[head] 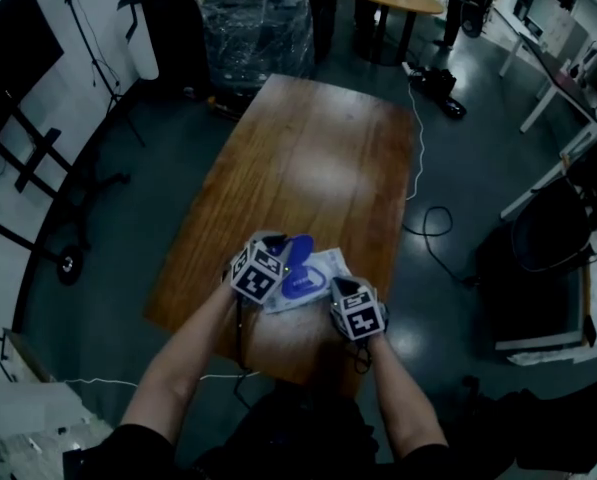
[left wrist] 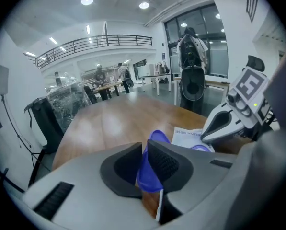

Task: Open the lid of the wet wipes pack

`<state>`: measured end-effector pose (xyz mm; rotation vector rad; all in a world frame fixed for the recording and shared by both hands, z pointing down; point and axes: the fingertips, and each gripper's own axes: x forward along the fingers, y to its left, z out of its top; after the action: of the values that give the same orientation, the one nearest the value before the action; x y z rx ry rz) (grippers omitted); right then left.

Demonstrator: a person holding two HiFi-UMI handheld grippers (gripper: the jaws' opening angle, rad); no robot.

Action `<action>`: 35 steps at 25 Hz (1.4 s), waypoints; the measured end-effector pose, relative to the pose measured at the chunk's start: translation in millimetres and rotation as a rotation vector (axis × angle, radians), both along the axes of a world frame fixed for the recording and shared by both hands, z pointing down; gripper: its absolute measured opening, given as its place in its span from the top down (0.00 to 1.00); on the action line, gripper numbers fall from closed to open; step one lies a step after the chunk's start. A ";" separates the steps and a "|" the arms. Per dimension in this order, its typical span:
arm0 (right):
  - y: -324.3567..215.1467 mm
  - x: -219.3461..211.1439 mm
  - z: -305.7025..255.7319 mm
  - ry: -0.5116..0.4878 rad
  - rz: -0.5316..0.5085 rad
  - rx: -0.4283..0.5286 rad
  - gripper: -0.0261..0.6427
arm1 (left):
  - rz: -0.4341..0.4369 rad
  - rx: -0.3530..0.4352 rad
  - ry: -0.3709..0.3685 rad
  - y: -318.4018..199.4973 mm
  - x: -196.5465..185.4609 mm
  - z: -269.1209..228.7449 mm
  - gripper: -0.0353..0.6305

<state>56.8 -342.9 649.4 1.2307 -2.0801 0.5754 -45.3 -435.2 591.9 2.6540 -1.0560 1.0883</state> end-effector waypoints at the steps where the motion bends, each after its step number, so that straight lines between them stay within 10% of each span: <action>1: 0.4 -0.2 -1.0 -0.001 0.003 0.004 0.94 | -0.017 0.000 0.001 -2.6 -2.3 2.7 0.88; 21: 21.9 14.1 -104.0 -0.058 0.044 0.276 0.94 | -0.123 0.063 0.234 42.7 -9.4 -57.7 0.76; 35: 96.5 6.5 -220.6 -0.328 -0.089 0.473 0.94 | -0.254 0.182 0.384 162.9 35.4 -140.1 0.93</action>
<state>63.3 -246.4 428.8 1.3569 -2.6391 0.2591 -9.9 -272.2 451.9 2.6100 -1.4045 0.4304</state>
